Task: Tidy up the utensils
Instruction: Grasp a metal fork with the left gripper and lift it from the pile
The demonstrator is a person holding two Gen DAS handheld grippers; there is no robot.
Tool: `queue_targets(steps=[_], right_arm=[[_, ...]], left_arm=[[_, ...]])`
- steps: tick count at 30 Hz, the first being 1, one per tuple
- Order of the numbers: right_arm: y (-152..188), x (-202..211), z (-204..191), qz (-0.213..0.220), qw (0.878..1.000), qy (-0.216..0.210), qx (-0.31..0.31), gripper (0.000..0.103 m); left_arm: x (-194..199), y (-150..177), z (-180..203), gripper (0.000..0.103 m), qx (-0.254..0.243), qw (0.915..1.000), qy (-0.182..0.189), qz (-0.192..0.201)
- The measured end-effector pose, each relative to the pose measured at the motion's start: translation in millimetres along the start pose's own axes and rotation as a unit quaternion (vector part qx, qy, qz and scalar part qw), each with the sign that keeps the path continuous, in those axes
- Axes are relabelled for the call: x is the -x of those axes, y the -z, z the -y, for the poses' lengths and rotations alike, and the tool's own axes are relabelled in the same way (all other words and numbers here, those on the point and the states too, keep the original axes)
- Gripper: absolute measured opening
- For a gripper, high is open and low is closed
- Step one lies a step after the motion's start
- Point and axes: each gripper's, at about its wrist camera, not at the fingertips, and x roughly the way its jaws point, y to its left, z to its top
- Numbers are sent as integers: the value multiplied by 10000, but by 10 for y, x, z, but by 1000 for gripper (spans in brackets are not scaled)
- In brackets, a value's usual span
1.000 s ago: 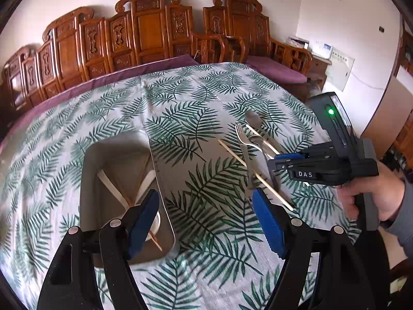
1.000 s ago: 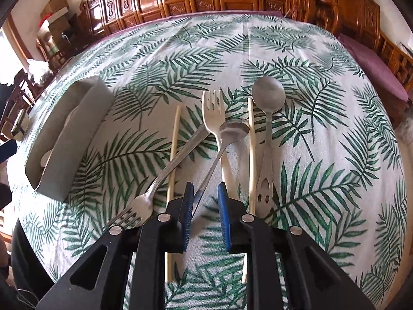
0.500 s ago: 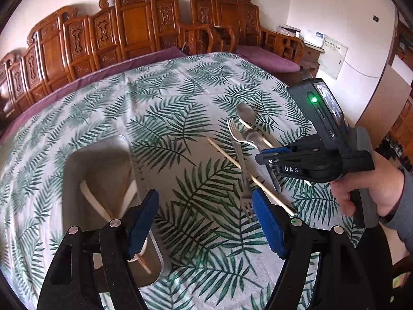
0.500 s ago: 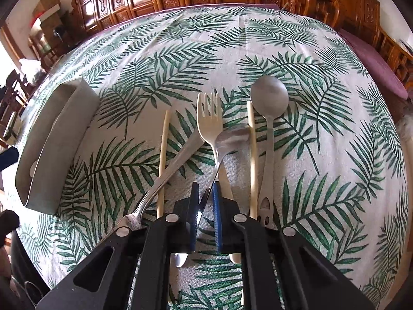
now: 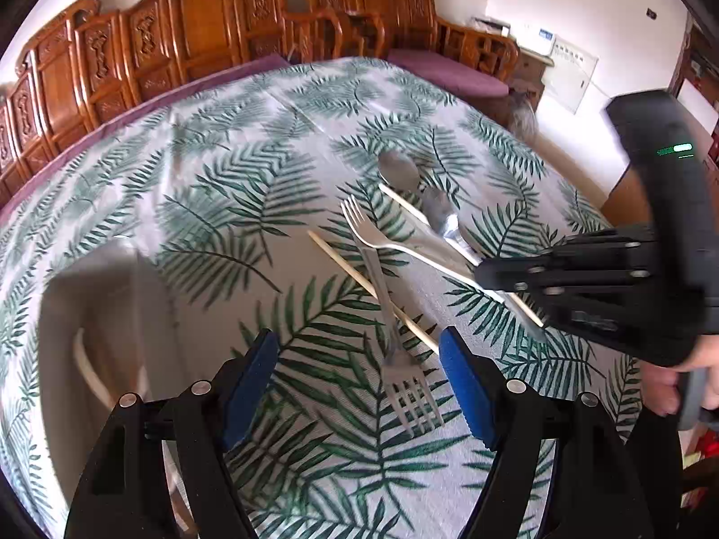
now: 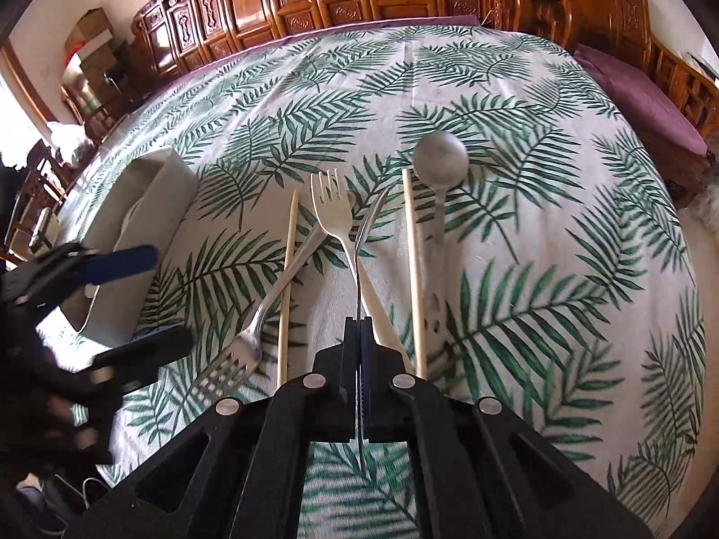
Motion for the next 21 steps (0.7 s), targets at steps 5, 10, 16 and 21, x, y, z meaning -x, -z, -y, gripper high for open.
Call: queue_targets(steps=[5,10,16,21], right_arm=[[90,109,104,40,10000,64,2,2],[155,91,201,-8,10000,42,-79,2],[184,161,257,55,9999,32,-160,2],[195,233,262,112,9998,68,-177,2]], left_arm=[[-259,-52,26,56,40,9997,3,-229],[-460,-38,-56,43,350,9984,35,-441],[-481,-47,-6,39,317,9983,100,-476],[-552,-92,58,31,191,9986,19,-489]])
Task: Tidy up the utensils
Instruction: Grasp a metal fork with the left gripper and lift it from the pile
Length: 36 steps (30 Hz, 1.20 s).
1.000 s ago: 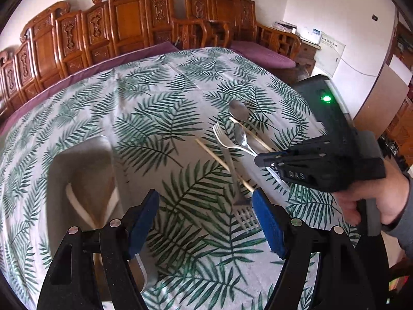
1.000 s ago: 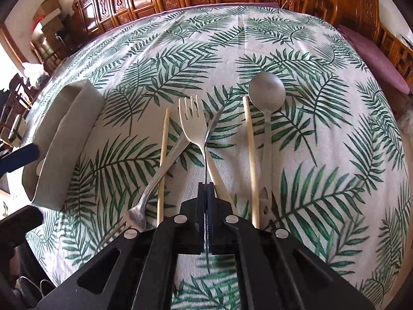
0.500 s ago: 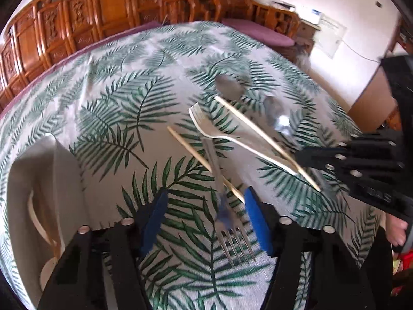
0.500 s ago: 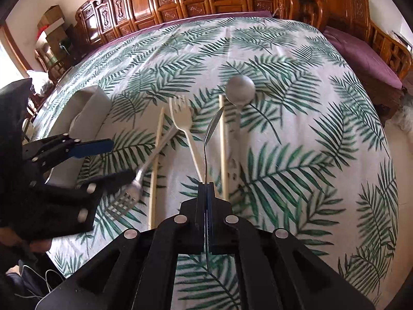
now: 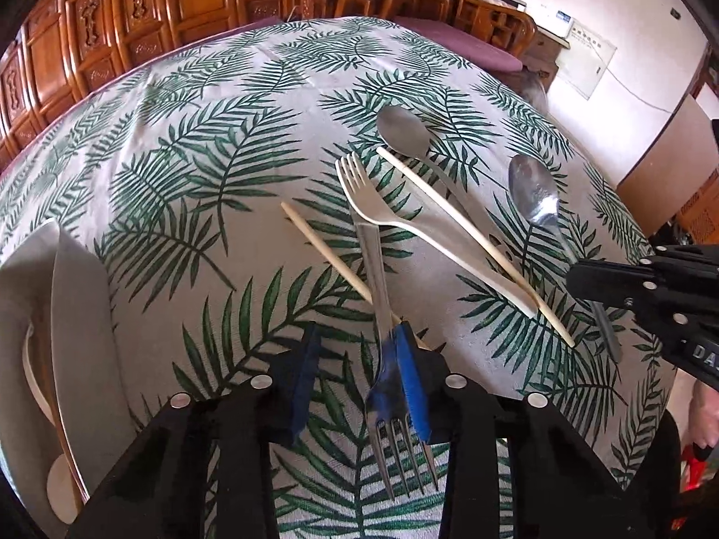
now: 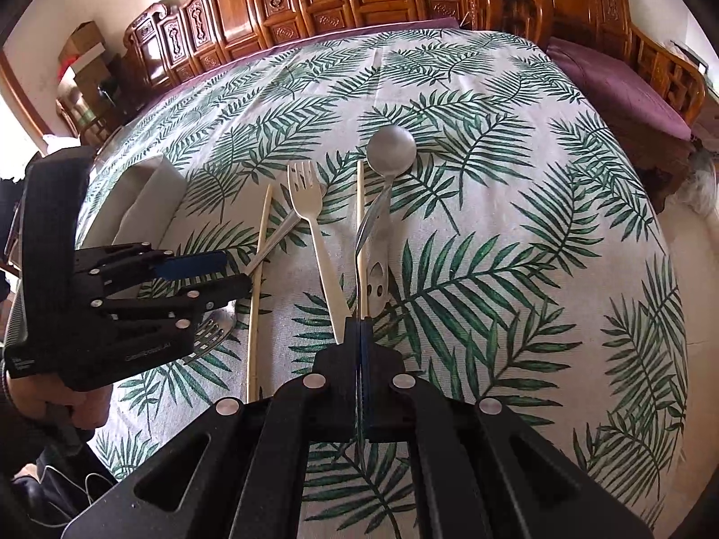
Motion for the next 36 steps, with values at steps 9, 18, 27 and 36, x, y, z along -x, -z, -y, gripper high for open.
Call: queue_targets(steps=[9,18,27,36], right_arm=[[23,153,44,48,9999,133,-42,2],[54,291,-55,109,9998,167,-46,2],[8,314,-202,163,9998,142,11,2],[-63,341,-486,236,9996,38,140,2]], left_arm=[[-55,-67,37,10,-88,9999,-132,-17],[38,-38,-90,6,113,9999,-55,6],[417,-57,-284,6,303,9988,-155,354],[865,28,-387,6,316,9971,-167,668]])
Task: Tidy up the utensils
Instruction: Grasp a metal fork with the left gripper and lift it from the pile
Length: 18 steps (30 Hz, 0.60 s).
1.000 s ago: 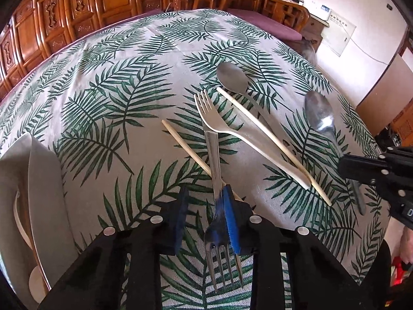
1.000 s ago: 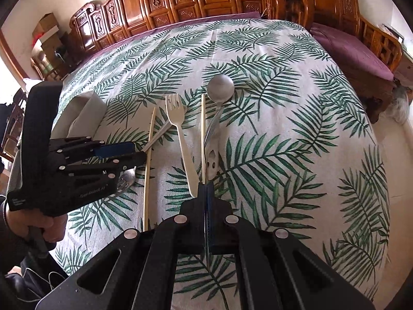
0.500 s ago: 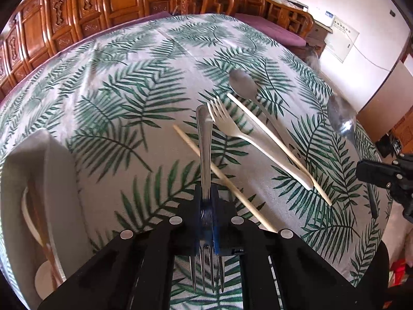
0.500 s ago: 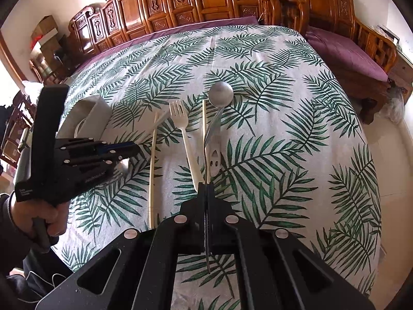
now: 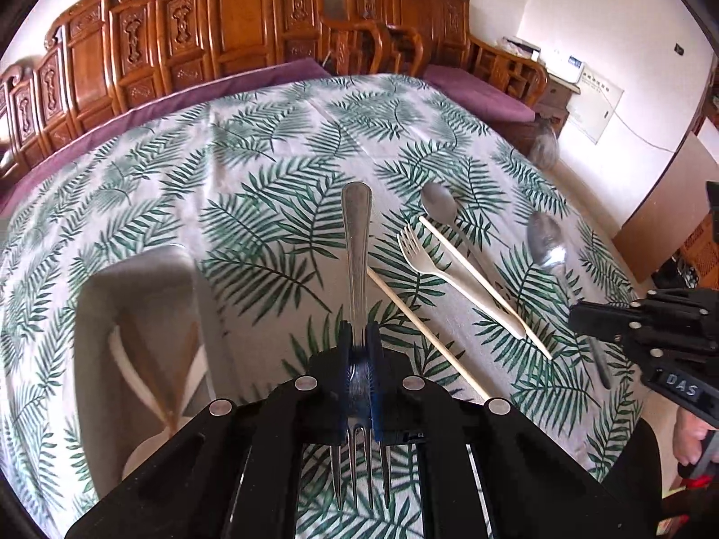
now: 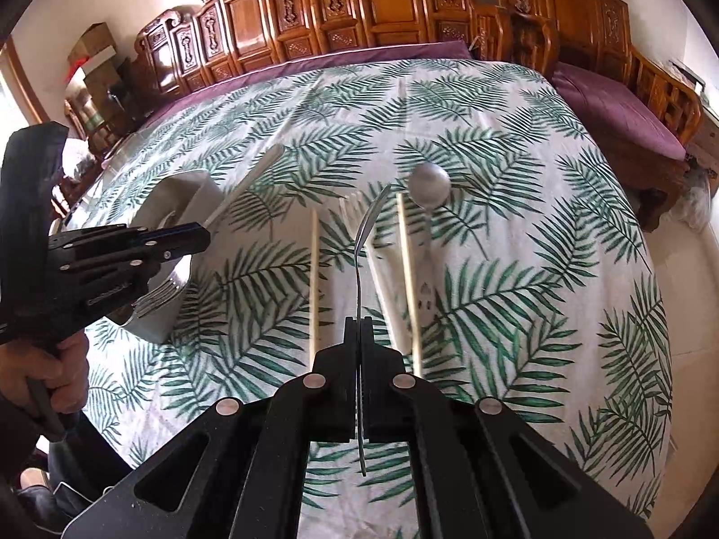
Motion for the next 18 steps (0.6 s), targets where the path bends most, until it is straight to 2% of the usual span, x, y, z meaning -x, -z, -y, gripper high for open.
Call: queue_targets(steps=[10,18], right_arm=[[-116,11,-361,45,9996,-161,209,2],[-188,-60,-670,20,9988,-303,375,2]], left_arm=[[416,95,-241,6,123,9995,-40,284],[596,164,-473,6,281,9988,-105,384]])
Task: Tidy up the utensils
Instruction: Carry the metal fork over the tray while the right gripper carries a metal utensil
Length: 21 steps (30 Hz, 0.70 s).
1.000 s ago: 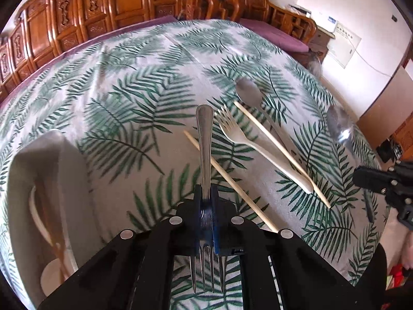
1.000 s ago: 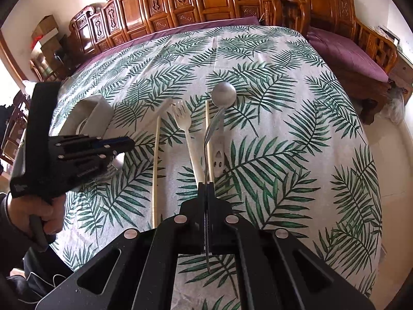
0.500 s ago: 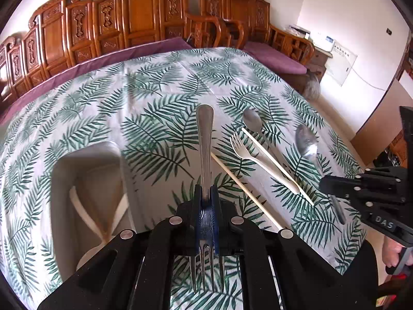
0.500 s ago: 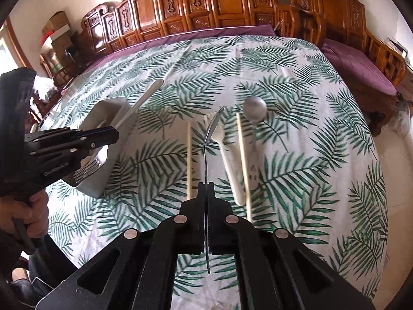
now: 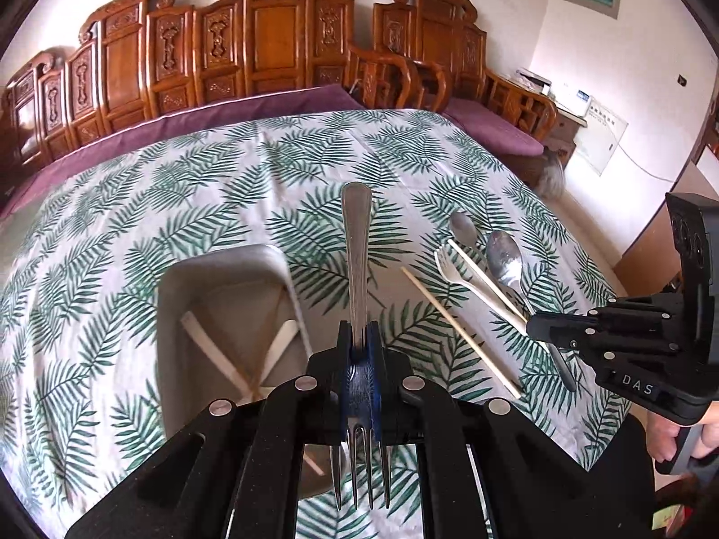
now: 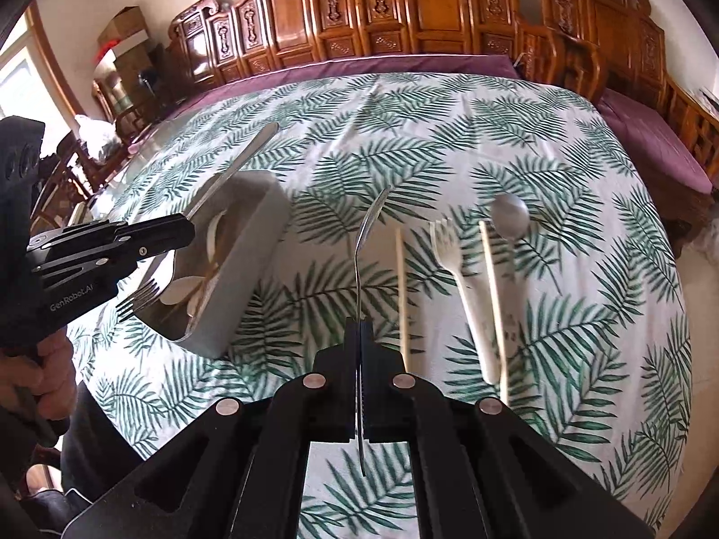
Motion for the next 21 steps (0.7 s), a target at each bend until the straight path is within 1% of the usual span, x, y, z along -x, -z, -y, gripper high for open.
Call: queue_targets(steps=[10,14,21], right_arm=[[-155,-131,-385,-7,9995,-191,257,2],[-181,-196,-510,-78,9990,-242,359,2],[-191,-263,-687,-163,9982,-282,510,2]], left_arm=[[66,160,-435,6,266,9994,-211,-57],[26,226,-636,6,483,9983,-306,-110],[-49,299,-850,6,640,9971,-369,-192]])
